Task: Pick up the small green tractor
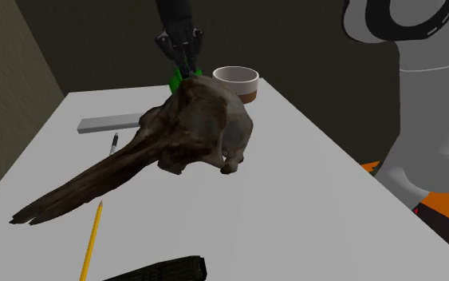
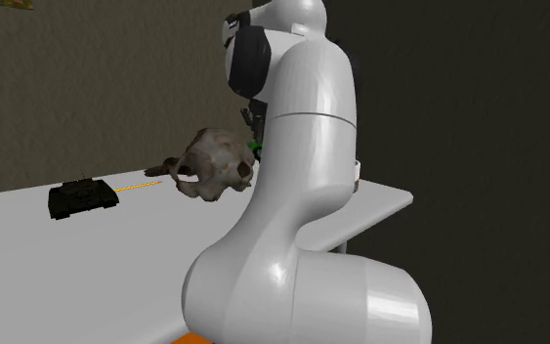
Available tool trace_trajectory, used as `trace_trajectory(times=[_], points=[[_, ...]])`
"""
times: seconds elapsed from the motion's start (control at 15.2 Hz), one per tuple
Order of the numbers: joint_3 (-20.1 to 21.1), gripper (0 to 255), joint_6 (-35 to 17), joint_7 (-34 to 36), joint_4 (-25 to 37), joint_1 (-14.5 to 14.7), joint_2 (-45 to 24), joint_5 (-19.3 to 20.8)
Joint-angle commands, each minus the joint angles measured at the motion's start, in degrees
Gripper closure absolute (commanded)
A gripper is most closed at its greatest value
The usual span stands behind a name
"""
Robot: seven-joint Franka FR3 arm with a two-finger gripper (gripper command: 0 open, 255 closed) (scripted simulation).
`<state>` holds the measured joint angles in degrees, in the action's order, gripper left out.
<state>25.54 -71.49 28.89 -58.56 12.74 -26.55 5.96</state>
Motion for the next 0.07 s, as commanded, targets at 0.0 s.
trace_trajectory(times=[0.0], points=[[0.0,255,0.7,0.0,0.9,0.2,-0.2,0.0]])
